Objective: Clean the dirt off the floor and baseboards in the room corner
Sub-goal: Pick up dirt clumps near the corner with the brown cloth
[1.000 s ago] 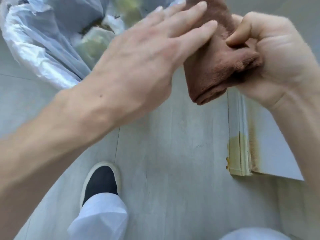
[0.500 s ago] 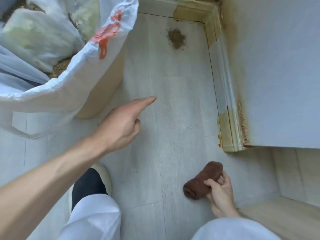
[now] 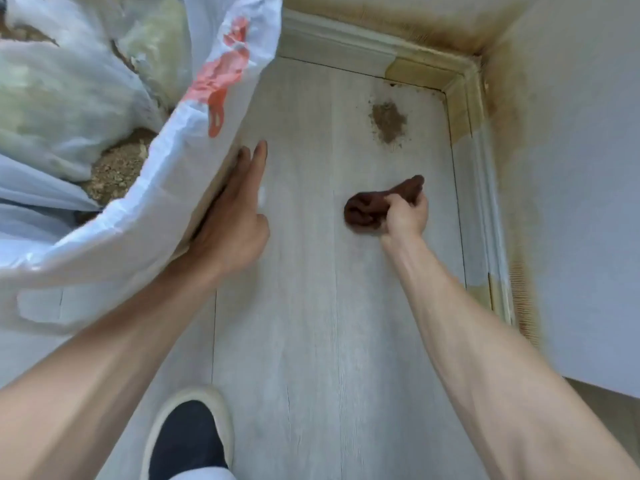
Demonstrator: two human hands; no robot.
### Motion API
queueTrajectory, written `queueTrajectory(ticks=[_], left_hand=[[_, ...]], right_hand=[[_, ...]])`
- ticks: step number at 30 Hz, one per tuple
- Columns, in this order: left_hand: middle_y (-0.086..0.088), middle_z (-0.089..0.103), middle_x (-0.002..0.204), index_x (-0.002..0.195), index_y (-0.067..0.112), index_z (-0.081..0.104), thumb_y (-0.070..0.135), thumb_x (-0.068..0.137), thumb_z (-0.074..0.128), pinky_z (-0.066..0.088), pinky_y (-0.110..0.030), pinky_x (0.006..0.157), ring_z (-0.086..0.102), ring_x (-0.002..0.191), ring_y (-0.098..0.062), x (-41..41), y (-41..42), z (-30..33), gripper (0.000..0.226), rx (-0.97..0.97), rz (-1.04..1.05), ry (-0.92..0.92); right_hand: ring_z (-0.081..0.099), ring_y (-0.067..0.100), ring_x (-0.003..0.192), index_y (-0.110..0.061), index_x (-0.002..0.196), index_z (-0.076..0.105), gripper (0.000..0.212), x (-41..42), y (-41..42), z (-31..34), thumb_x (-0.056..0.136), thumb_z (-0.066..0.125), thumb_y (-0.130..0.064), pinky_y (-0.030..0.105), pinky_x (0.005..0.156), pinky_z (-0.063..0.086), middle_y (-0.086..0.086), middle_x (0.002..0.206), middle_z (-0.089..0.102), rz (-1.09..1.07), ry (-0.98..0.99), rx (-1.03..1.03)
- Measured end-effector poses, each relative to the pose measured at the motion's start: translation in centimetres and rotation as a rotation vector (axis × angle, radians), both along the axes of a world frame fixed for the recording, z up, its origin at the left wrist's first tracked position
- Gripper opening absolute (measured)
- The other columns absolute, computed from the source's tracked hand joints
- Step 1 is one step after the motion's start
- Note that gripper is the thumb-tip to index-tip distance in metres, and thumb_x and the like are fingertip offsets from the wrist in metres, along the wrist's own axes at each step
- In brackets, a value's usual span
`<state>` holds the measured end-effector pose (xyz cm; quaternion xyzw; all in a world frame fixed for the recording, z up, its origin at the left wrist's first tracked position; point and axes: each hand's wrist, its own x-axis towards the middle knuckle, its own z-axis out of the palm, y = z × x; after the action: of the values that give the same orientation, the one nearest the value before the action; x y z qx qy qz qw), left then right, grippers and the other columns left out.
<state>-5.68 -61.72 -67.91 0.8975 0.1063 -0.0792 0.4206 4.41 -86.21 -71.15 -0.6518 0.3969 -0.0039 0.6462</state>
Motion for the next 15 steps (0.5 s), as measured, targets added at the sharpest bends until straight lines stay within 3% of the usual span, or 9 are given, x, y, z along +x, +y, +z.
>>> queueTrajectory(ticks=[2,5,8,9,12,15], left_hand=[[-0.003,0.002,0.173,0.165,0.026,0.003,-0.011,0.086,0.042,0.005,-0.020,0.124,0.004,0.158,-0.012,2.1,2.6,0.2,0.095,0.025,0.083,-0.010],[-0.005,0.010,0.172,0.165,0.018,0.010,-0.012,0.086,0.043,0.007,-0.017,0.122,0.011,0.158,-0.015,4.0,6.1,0.6,0.091,0.078,0.051,-0.011],[-0.005,0.020,0.170,0.164,0.014,0.019,-0.007,0.091,0.046,0.010,-0.020,0.122,0.017,0.157,-0.018,4.0,7.3,-0.5,0.080,0.092,0.042,-0.008],[-0.006,0.021,0.170,0.163,0.013,0.022,-0.003,0.094,0.047,0.010,-0.021,0.122,0.019,0.156,-0.020,3.8,7.0,-1.3,0.075,0.090,0.042,-0.006],[-0.013,0.020,0.169,0.162,0.010,0.025,0.024,0.095,0.043,0.014,-0.037,0.127,0.018,0.156,-0.030,3.7,4.3,-3.7,0.071,0.121,-0.044,0.021],[-0.011,0.016,0.171,0.163,0.013,0.023,0.041,0.095,0.033,0.012,-0.047,0.128,0.013,0.157,-0.032,4.9,1.8,-5.8,0.074,0.251,-0.130,0.038]], right_hand=[[0.070,0.025,0.102,-0.012,0.145,0.052,0.060,3.6,1.0,1.0,0.090,0.059,0.010,0.043,0.089,0.061,0.016,0.129,0.067,-0.010,-0.032,0.096],[0.069,0.021,0.091,-0.009,0.142,0.056,0.053,2.8,-0.9,4.3,0.092,0.056,0.009,0.034,0.076,0.061,0.016,0.124,0.070,0.020,-0.058,0.134],[0.068,0.031,0.116,-0.012,0.141,0.058,0.048,-3.4,-5.2,6.8,0.096,0.054,0.006,0.047,0.096,0.058,0.016,0.127,0.069,0.026,0.013,0.106],[0.067,0.032,0.118,-0.012,0.141,0.057,0.048,-6.2,-6.5,7.3,0.097,0.054,0.005,0.046,0.095,0.058,0.017,0.130,0.067,0.004,0.071,0.072],[0.069,0.023,0.097,-0.008,0.139,0.055,0.045,-13.3,-7.7,6.3,0.097,0.057,0.006,0.032,0.073,0.059,0.020,0.131,0.065,-0.060,0.268,0.010],[0.066,0.026,0.105,-0.013,0.135,0.049,0.050,-14.4,-6.0,3.9,0.093,0.064,0.008,0.034,0.074,0.056,0.015,0.121,0.065,-0.047,0.345,0.003]])
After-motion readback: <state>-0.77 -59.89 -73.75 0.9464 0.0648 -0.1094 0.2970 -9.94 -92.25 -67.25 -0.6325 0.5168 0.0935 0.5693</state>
